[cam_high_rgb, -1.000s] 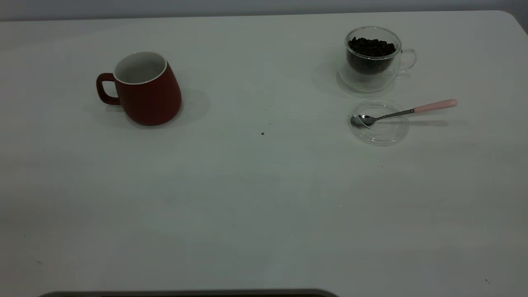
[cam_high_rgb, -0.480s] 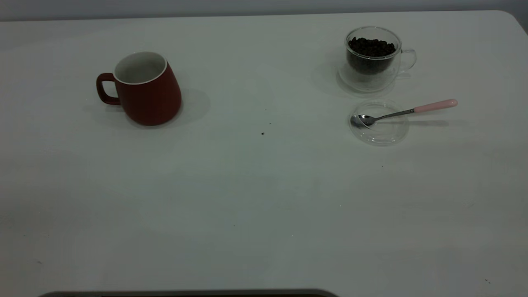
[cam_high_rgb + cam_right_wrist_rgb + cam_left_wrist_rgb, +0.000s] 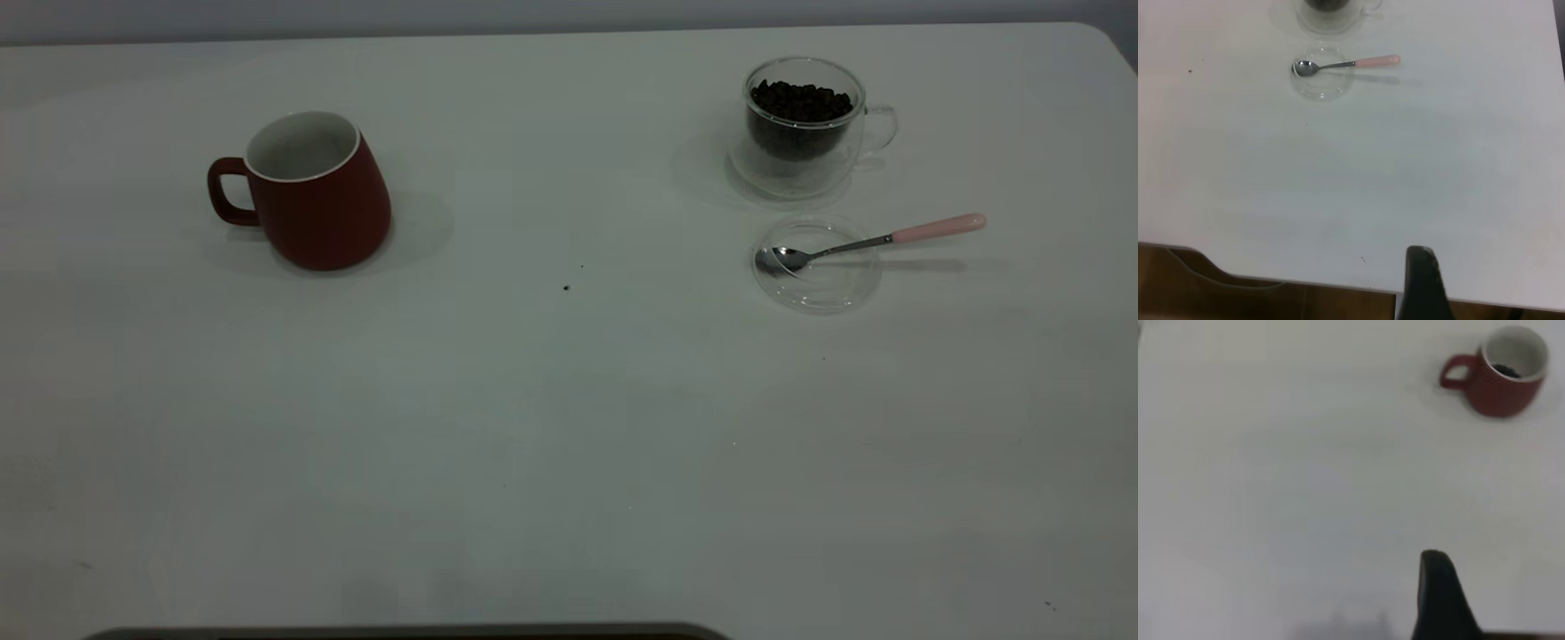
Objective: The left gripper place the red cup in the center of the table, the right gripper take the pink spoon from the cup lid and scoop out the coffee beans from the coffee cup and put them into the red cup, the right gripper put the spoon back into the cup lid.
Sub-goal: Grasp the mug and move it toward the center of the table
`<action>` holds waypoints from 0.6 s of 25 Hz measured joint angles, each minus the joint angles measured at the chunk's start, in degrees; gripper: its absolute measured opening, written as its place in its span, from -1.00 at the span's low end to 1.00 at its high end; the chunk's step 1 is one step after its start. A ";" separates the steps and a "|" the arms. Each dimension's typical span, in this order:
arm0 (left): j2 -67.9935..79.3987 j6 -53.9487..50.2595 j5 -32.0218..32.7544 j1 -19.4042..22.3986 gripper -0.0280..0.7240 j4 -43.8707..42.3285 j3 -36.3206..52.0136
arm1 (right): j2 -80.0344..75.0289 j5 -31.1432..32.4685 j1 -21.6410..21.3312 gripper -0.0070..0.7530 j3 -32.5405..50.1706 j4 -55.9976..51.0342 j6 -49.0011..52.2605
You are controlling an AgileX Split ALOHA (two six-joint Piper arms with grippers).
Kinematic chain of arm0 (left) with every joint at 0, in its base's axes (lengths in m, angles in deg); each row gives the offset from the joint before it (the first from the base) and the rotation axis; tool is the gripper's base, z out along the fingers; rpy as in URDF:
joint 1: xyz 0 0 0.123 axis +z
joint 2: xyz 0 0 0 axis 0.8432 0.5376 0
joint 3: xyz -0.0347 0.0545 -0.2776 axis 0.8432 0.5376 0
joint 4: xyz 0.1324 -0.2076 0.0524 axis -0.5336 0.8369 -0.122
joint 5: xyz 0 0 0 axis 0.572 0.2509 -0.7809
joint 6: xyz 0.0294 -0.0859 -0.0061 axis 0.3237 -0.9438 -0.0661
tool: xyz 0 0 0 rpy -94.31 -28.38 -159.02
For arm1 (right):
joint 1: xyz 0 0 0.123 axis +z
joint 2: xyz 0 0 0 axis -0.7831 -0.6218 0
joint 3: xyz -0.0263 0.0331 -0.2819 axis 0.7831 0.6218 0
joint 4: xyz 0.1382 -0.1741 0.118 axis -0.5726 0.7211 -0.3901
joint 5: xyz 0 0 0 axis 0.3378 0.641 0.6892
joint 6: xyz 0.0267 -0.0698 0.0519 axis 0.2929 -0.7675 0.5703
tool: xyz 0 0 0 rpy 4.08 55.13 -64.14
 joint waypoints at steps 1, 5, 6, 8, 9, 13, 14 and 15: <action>3.68 -0.68 -2.29 0.00 0.39 -0.64 -0.86 | 0.00 0.00 0.00 0.49 0.00 0.00 0.00; 20.20 -1.41 -8.05 0.00 0.39 -5.17 -4.27 | 0.00 0.00 0.00 0.49 0.00 0.00 0.00; 24.23 -1.47 -8.83 0.00 0.39 -6.71 -5.19 | 0.00 0.00 0.00 0.49 0.00 0.00 0.00; 30.95 -1.58 -10.50 0.00 0.39 -8.51 -7.85 | 0.00 0.00 0.00 0.49 0.00 0.00 0.00; 34.36 -1.52 -11.66 0.00 0.39 -9.05 -9.30 | 0.00 0.00 0.00 0.49 0.00 0.00 0.00; 47.88 -0.28 -16.48 0.00 0.39 -9.45 -16.91 | 0.00 0.00 0.00 0.49 0.00 0.00 0.00; 51.64 0.55 -16.77 0.00 0.39 -9.45 -19.01 | 0.00 0.00 0.00 0.49 0.00 0.00 0.00; 54.76 1.73 -16.77 0.00 0.39 -9.38 -21.65 | 0.00 0.00 0.00 0.49 0.00 0.00 0.00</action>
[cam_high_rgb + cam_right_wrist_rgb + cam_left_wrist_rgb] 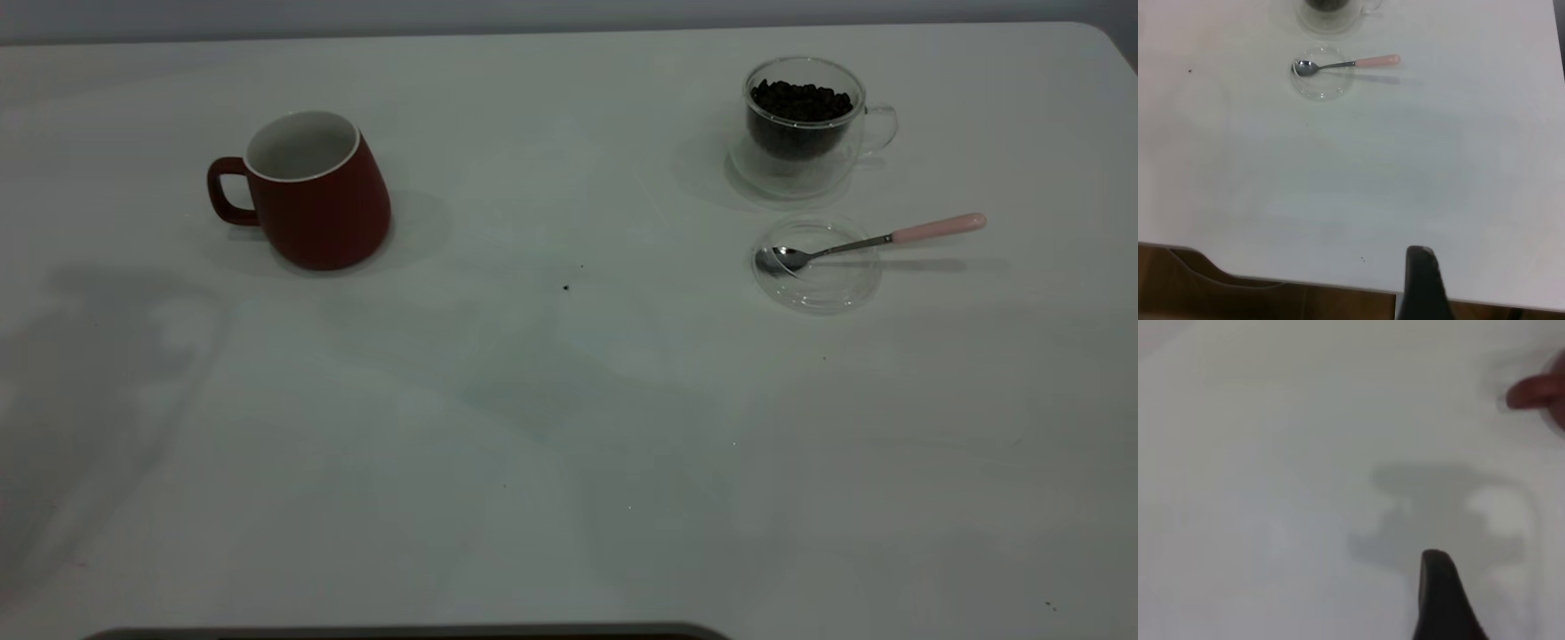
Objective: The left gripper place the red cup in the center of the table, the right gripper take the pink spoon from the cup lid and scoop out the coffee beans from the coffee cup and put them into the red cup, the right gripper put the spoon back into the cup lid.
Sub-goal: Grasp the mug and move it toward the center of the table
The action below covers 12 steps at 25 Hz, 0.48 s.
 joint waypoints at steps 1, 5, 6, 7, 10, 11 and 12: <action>3.67 2.17 0.27 0.00 0.39 0.33 -2.74 | 0.00 0.00 0.00 0.49 0.00 0.00 0.00; 15.83 15.99 4.32 0.00 0.39 7.26 -13.49 | 0.00 0.00 0.00 0.49 0.00 0.00 0.00; 18.24 20.48 5.53 0.00 0.39 9.96 -15.58 | 0.00 0.00 0.00 0.49 0.00 0.00 0.00; 19.98 24.41 6.79 0.00 0.39 12.84 -17.92 | 0.00 0.00 0.00 0.49 0.00 0.00 0.00; 24.76 37.66 10.46 0.17 0.39 19.93 -23.49 | 0.00 0.00 0.00 0.49 0.00 0.00 0.00; 25.92 41.39 11.80 0.55 0.39 21.48 -25.23 | 0.00 0.00 0.00 0.49 0.00 0.00 0.00; 27.36 44.24 12.83 1.22 0.39 22.78 -26.91 | 0.00 0.00 0.00 0.49 0.00 0.00 0.00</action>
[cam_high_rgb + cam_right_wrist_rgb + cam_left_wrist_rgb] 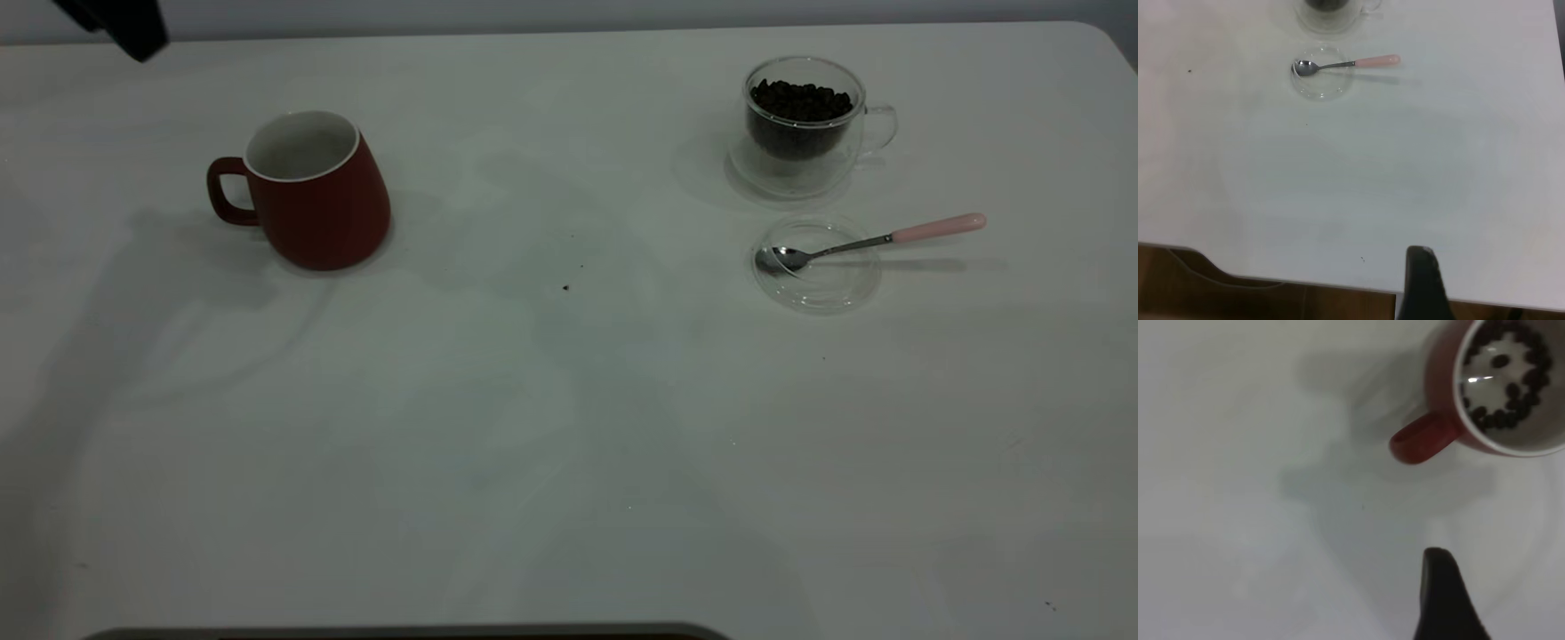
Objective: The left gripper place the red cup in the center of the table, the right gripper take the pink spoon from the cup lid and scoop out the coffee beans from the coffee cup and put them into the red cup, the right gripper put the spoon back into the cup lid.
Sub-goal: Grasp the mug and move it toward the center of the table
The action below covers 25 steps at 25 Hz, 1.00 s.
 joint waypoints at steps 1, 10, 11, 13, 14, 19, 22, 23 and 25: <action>1.52 1.86 1.12 0.69 0.39 0.55 -1.34 | 0.00 0.00 0.00 0.49 0.00 0.00 0.00; 12.28 19.85 1.96 4.88 0.39 2.53 -7.12 | 0.00 0.00 0.00 0.49 0.00 0.00 0.00; 12.82 22.45 1.26 4.88 0.39 3.93 -7.18 | 0.00 0.00 0.00 0.49 0.00 0.00 0.00; 13.80 27.29 0.47 4.88 0.39 6.80 -7.22 | 0.00 0.00 0.00 0.49 0.00 0.00 0.00; 14.41 29.95 0.37 4.88 0.39 8.03 -7.22 | 0.00 0.00 0.00 0.49 0.00 0.00 0.00; 17.15 40.79 0.26 4.41 0.39 9.47 -7.22 | 0.00 0.00 0.00 0.49 0.00 0.00 0.00; 18.07 44.44 -1.02 3.99 0.39 9.81 -7.24 | 0.00 0.00 0.00 0.49 0.00 0.00 0.00; 18.40 45.12 -1.63 3.81 0.39 9.97 -7.29 | 0.00 0.00 0.00 0.49 0.00 0.00 0.00; 18.83 45.66 -2.76 3.56 0.39 10.27 -7.35 | 0.00 0.00 0.00 0.49 0.00 0.00 0.00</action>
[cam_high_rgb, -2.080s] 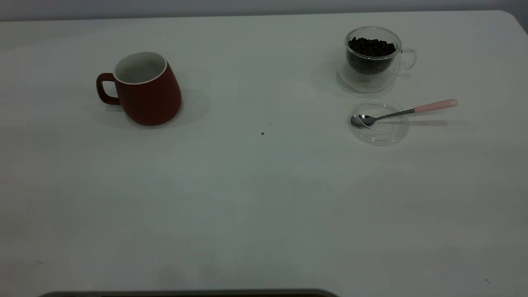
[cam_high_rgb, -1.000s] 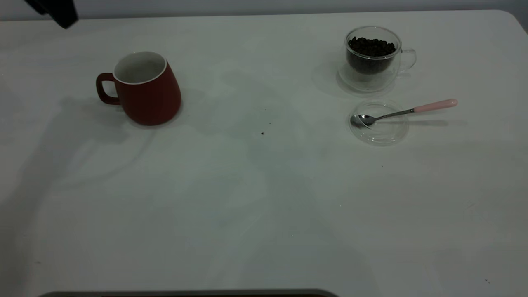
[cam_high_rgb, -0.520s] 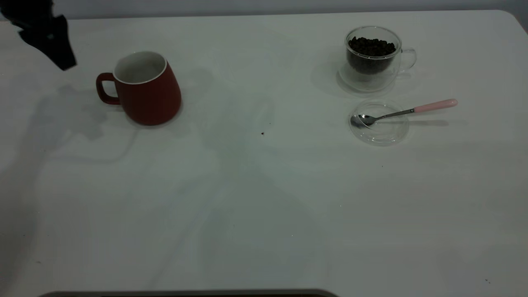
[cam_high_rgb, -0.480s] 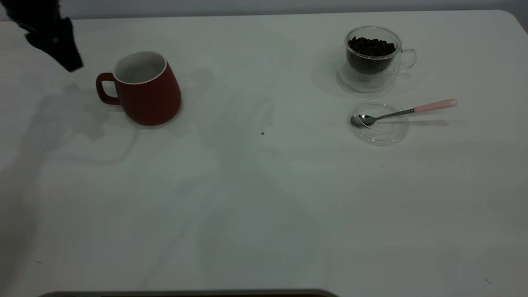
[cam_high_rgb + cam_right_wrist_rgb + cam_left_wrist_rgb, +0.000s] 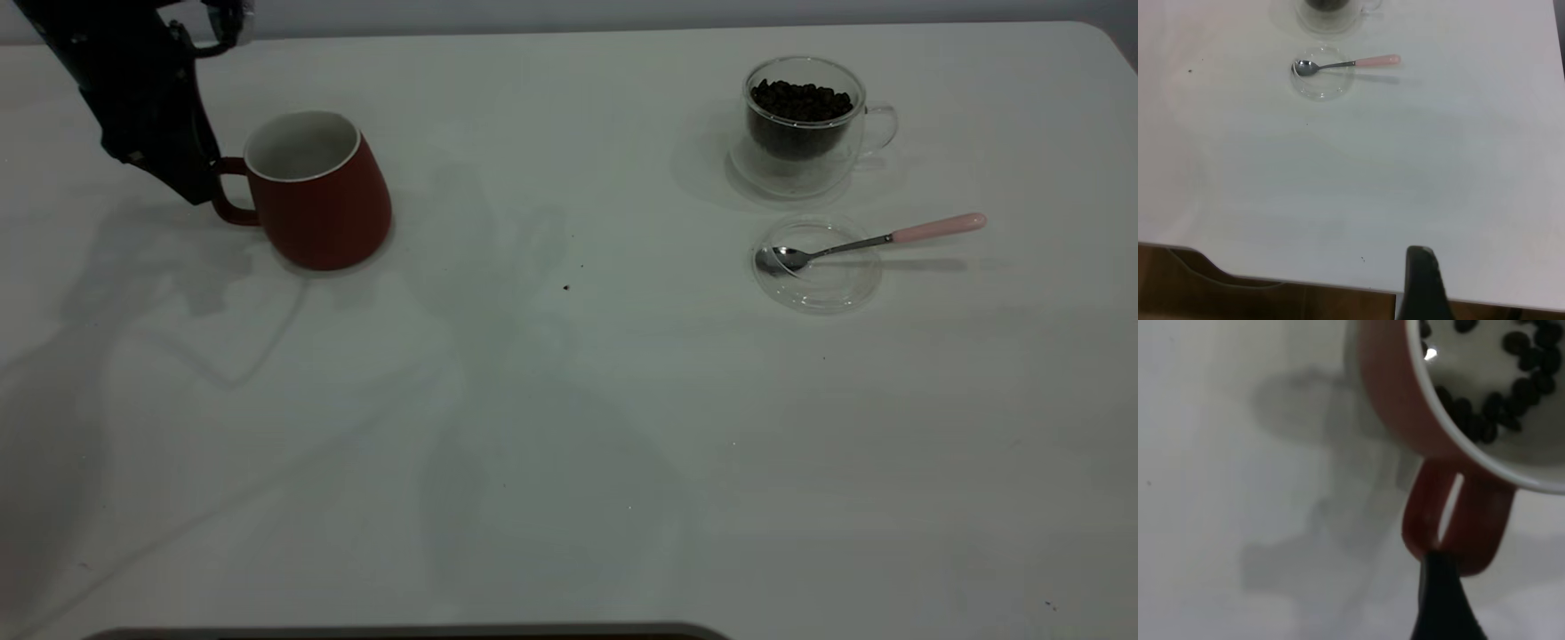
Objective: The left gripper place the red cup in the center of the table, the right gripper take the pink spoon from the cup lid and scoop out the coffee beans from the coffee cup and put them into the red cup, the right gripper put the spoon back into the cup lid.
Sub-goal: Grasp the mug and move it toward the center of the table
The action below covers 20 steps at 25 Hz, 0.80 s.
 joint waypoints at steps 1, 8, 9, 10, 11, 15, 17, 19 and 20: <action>0.35 0.47 -0.68 -0.14 0.39 0.15 -0.06 | 0.00 0.00 0.00 0.49 0.00 0.00 0.00; 2.81 3.74 -3.89 -2.55 0.39 0.29 -0.06 | 0.00 0.00 0.00 0.49 0.00 0.00 0.00; 2.92 4.05 -4.52 -2.96 0.39 0.34 -0.06 | 0.00 0.00 0.00 0.49 0.00 0.00 0.00; 3.07 4.29 -5.32 -3.35 0.39 0.35 -0.06 | 0.00 0.00 0.00 0.49 0.00 0.00 0.00; 3.26 4.41 -6.04 -3.81 0.39 0.77 -0.06 | 0.00 0.00 0.00 0.49 0.00 0.00 0.00; 3.62 5.22 -8.40 -5.84 0.39 3.79 -0.06 | 0.00 0.00 0.00 0.49 0.00 0.00 0.00; 3.62 6.39 -8.90 -7.31 0.39 5.32 -0.06 | 0.00 0.00 0.00 0.49 0.00 0.00 0.00; 3.62 7.86 -9.30 -8.78 0.39 7.70 -0.06 | 0.00 0.00 0.00 0.49 0.00 0.00 0.00; 3.66 8.43 -9.55 -9.58 0.39 8.90 -0.06 | 0.00 0.00 0.00 0.49 0.00 0.00 0.00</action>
